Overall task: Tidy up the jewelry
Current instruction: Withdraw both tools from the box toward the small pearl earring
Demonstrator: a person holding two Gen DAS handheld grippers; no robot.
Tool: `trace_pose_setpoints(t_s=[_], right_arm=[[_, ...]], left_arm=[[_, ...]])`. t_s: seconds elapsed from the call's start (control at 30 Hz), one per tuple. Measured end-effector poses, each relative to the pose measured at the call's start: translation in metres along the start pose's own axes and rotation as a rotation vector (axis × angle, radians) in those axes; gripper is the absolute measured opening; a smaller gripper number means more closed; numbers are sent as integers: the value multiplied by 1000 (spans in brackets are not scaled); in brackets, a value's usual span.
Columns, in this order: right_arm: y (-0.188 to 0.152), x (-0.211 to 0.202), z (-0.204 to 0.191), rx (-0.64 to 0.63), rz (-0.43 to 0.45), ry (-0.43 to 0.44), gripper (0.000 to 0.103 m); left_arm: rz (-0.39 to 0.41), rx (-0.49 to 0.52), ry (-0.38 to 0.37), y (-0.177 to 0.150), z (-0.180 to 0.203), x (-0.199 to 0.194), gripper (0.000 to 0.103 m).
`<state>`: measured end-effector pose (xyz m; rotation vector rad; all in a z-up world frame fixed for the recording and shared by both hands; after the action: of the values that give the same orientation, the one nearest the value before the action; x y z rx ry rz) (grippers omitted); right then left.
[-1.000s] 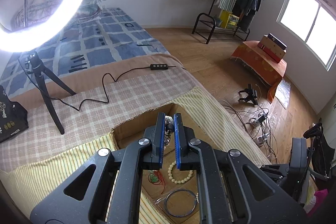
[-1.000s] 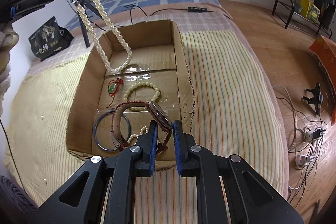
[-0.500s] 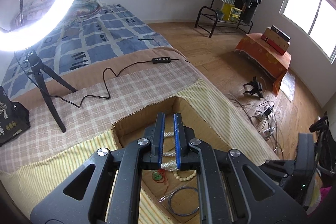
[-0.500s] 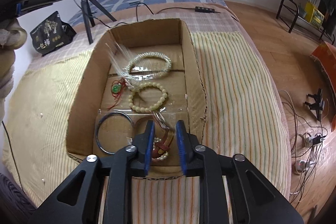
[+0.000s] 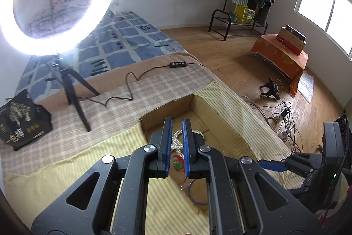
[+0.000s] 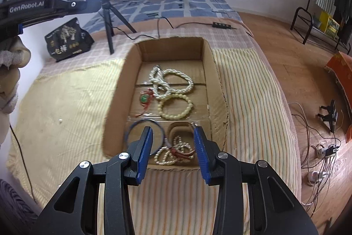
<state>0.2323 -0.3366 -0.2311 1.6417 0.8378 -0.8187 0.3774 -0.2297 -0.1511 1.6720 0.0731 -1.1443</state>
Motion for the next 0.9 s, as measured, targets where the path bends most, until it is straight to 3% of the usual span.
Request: trace_pose_setpoints(t_s=[0.1, 0.17, 0.2, 0.6, 0.9], right_arm=[[-3, -13, -11, -13, 12, 11, 37], [-6, -22, -20, -28, 19, 19, 37], [-7, -26, -25, -38, 22, 23, 37], [-22, -68, -79, -120, 58, 89, 37], [-45, -74, -119, -185, 47, 144, 38]], left_arm=[[10, 3, 24, -7, -8, -22, 10], [19, 8, 46, -14, -15, -40, 30], [23, 9, 54, -17, -18, -47, 32], [4, 14, 145, -83, -72, -120, 32], [-40, -61, 157, -142, -101, -138, 32]])
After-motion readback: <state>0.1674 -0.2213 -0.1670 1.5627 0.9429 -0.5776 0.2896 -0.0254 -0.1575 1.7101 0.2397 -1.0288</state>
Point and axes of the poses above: each gripper's, at about its wrist camera, not at the fingertips, and x roughly the way its jaws point, z to its right, y to its top, the point moved 7 cm from there along x, roughly the way its jaws point, and after that the axes turned 10 degrees about x, right-handed, at the moved point
